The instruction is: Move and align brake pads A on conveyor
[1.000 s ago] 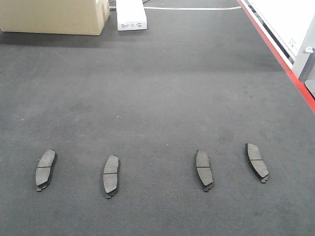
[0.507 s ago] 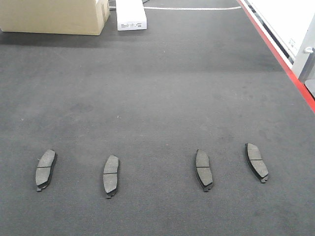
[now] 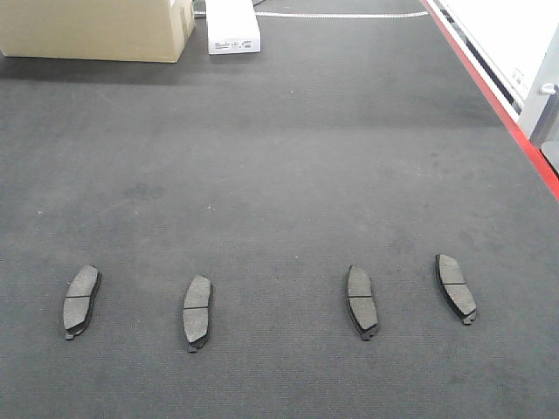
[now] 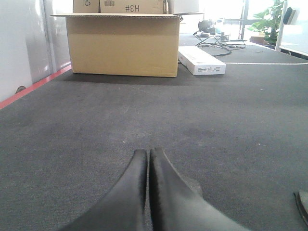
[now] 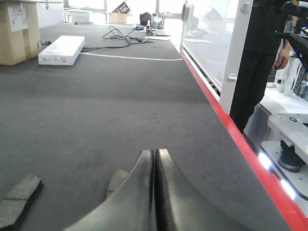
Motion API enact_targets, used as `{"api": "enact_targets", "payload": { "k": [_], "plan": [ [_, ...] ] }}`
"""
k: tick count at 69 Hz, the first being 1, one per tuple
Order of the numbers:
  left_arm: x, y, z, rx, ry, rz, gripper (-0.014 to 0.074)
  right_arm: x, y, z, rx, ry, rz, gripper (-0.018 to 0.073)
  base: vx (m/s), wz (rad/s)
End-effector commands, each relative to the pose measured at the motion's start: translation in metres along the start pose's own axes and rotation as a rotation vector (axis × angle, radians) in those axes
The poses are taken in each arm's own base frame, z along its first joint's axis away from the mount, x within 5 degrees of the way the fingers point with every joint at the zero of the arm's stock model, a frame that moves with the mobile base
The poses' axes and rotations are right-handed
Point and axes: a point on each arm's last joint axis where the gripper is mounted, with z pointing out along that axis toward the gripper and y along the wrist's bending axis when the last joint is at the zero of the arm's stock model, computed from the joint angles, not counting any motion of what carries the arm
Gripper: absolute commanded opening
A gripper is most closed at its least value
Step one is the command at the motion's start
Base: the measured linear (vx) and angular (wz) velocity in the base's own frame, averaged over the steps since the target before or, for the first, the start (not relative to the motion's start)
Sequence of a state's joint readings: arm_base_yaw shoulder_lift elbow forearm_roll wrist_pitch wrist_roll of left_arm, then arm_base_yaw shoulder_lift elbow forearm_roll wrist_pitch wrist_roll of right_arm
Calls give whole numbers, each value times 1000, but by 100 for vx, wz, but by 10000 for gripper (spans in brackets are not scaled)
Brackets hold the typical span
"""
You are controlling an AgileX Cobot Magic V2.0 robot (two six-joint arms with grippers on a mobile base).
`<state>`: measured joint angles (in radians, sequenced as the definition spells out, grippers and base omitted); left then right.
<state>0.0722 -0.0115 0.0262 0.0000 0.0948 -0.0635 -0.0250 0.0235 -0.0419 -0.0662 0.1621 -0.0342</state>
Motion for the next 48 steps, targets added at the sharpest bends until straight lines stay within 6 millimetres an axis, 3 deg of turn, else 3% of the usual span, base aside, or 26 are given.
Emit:
{"api": "enact_targets", "payload": {
  "k": [1,7,48],
  "plan": [
    [0,0,0,10,-69,-8,-6,-2,1,2,0,-112,-13,-10,0,0],
    [0,0,0,10,-69,-8,-6,8,2,2,-1,-120,-4,-10,0,0],
    [0,0,0,11,-68,-8,-6,6,2,-1,1,-158,11,-10,0,0]
  ]
}}
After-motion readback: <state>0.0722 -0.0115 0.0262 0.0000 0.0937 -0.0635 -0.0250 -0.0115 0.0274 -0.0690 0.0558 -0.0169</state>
